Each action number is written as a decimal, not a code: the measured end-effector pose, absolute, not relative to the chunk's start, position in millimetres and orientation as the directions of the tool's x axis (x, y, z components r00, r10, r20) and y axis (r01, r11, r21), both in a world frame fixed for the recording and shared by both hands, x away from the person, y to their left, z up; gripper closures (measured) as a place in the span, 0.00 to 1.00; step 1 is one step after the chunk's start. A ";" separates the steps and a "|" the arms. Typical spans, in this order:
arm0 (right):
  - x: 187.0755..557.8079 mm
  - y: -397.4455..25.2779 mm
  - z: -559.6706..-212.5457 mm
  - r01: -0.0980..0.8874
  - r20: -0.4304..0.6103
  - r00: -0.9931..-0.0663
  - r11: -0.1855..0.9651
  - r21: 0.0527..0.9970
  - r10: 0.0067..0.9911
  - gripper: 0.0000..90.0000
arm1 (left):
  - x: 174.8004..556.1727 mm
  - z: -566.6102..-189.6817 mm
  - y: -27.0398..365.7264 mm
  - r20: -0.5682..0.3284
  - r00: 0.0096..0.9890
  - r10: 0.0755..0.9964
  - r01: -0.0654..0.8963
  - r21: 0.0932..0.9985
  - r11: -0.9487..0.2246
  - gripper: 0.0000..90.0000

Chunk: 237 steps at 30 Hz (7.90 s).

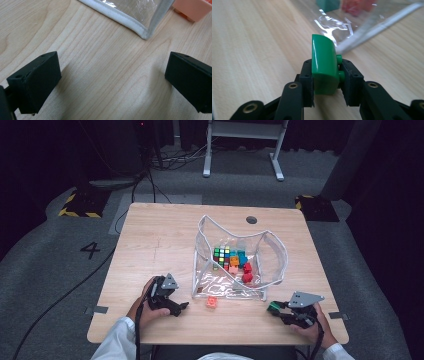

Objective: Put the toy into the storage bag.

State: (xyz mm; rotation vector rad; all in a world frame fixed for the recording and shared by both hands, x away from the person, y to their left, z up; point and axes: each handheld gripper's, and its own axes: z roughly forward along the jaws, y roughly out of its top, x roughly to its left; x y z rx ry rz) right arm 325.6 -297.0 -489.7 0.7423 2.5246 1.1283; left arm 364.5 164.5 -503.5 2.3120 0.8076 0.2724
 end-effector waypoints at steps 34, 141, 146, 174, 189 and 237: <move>432.9 -335.1 -357.5 0.271 -0.124 -0.661 0.390 0.880 0.740 0.74 | 365.1 -503.5 164.4 -0.024 0.791 0.611 0.476 0.651 -0.590 0.00; 410.4 -257.1 -320.8 0.194 -0.243 -0.837 0.682 0.705 0.490 0.31 | 365.6 -503.6 164.1 -0.030 0.795 0.606 0.476 0.650 -0.592 0.00; 400.3 -268.4 -320.1 0.170 -0.258 -0.829 0.663 0.730 0.497 0.29 | 365.5 -503.6 164.0 -0.032 0.795 0.606 0.477 0.649 -0.592 0.00; 365.2 -318.7 -376.0 0.224 -0.206 -0.795 0.592 0.774 0.570 0.26 | 365.5 -503.6 164.1 -0.030 0.795 0.606 0.476 0.650 -0.592 0.00; 343.1 -303.8 -452.3 0.282 -0.093 -0.858 0.612 0.739 0.506 0.28 | 365.5 -503.6 164.1 -0.030 0.795 0.606 0.476 0.650 -0.592 0.00; 344.5 -123.6 -504.3 0.225 -0.010 -0.938 0.632 0.741 0.346 0.28 | 365.6 -503.5 164.2 -0.022 0.794 0.607 0.473 0.651 -0.594 0.00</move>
